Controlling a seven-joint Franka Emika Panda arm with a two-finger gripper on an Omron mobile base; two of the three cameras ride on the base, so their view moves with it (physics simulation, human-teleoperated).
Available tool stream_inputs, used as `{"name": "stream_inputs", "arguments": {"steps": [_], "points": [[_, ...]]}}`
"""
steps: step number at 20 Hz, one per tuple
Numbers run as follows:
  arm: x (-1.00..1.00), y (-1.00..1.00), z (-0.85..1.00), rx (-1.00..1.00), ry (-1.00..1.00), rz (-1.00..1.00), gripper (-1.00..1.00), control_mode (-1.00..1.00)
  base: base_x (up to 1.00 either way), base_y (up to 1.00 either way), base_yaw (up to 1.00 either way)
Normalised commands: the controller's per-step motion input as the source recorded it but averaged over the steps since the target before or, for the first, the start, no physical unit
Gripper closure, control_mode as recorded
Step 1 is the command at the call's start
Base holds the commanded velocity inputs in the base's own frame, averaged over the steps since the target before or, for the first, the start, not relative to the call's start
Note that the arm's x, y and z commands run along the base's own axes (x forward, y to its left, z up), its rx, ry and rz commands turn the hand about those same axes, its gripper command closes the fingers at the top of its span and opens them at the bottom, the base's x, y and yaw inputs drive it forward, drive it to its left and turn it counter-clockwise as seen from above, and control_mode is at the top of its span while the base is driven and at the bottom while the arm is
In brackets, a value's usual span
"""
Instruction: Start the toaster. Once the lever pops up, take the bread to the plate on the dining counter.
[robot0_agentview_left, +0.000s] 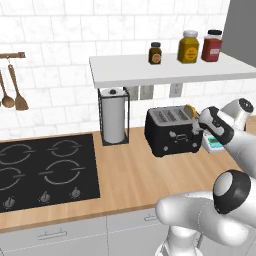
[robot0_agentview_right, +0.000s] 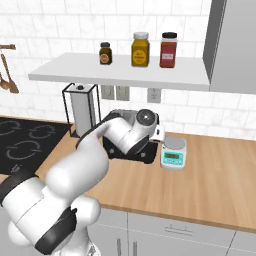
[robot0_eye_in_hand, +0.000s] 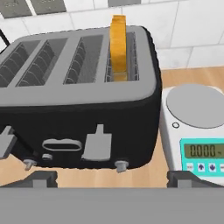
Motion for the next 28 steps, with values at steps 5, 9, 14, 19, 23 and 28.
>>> {"name": "stream_inputs", "arguments": {"steps": [5, 9, 14, 19, 23, 28], "points": [[0.00, 0.01, -0.23, -0.01, 0.03, 0.00, -1.00, -1.00, 0.00, 0.00, 0.00], [0.00, 0.08, -0.30, -0.02, -0.01, 0.00, -1.00, -1.00, 0.00, 0.00, 0.00], [0.18, 0.15, -0.04, -0.01, -0.01, -0.05, -1.00, -1.00, 0.00, 0.00, 0.00], [0.24, 0.06, -0.08, -0.01, 0.00, -0.03, -1.00, -1.00, 0.00, 0.00, 0.00], [0.18, 0.00, -0.05, 0.00, 0.00, -0.03, -1.00, -1.00, 0.00, 0.00, 0.00], [0.16, 0.00, -0.12, 0.00, 0.00, -0.02, -1.00, -1.00, 0.00, 0.00, 0.00]]}}
